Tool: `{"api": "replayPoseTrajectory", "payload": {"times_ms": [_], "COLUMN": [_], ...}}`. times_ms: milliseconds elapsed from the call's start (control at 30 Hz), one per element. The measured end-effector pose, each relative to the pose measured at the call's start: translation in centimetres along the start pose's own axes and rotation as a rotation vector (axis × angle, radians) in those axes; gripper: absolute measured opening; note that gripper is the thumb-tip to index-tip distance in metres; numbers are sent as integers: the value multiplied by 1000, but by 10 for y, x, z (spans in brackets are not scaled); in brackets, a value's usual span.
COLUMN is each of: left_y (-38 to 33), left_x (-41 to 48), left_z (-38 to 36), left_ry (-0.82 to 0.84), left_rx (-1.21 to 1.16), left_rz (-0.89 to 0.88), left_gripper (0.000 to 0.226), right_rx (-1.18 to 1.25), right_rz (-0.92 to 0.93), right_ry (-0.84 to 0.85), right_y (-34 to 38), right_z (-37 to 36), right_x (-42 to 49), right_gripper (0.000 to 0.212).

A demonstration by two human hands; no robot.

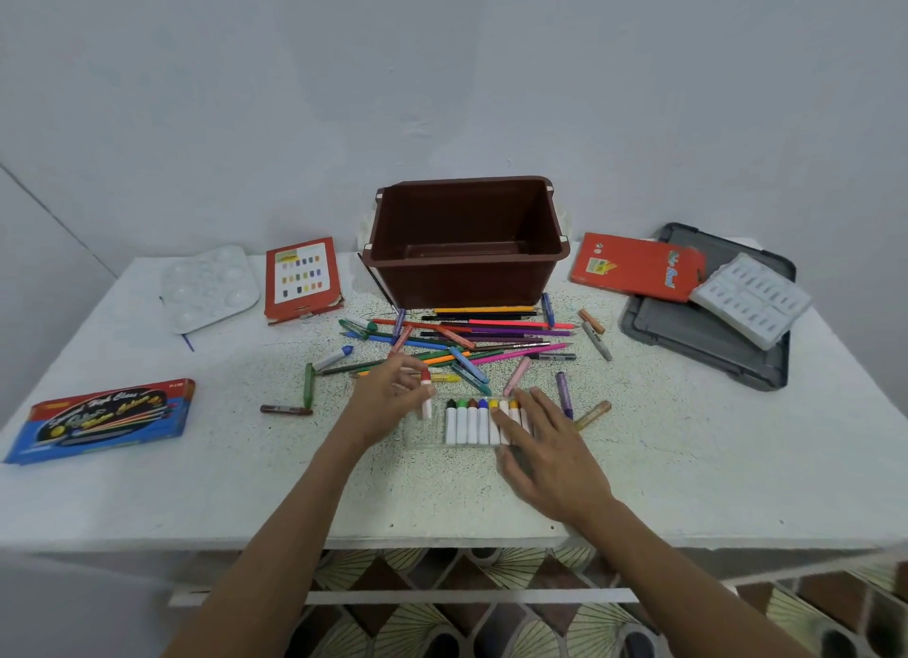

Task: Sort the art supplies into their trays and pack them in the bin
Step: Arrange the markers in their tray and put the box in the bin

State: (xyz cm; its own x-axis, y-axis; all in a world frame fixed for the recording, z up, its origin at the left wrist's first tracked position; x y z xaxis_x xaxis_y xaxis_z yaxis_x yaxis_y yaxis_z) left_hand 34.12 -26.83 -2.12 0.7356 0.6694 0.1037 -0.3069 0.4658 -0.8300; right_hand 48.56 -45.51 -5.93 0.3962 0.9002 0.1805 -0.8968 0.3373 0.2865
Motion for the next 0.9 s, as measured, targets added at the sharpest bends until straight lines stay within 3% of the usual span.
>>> {"api": "replayPoseTrajectory", "payload": {"times_ms": [400, 767, 900], "left_y": [-9, -6, -13], "left_x": [-17, -40, -47], "left_z": [-23, -44, -46], "left_ry": [-59, -191, -253], "left_rx": [363, 810, 870], "left_rz": [-89, -369, -436], "left_gripper": [33, 49, 47], "right_rx": [-17, -11, -14], "right_rz": [-14, -20, -18], "right_ry": [18, 23, 14], "right_y": [1, 0, 1], "right_z": [1, -1, 1], "right_x": [0, -1, 0], "right_gripper": [51, 51, 51]}}
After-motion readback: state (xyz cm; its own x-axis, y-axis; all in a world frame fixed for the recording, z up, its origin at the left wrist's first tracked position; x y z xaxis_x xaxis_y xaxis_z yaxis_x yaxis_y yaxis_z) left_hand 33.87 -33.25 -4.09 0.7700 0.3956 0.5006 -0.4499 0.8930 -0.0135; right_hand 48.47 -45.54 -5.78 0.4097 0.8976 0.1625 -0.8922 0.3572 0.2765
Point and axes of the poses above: each hand's wrist, its own x-axis towards the middle knuckle, its own z-axis out of the back of the hand, y = z × x, the point moved 7 cm from there along x, towards the middle knuckle, and after that the axes turned 12 degrees about -z, right-handed, at the moved point
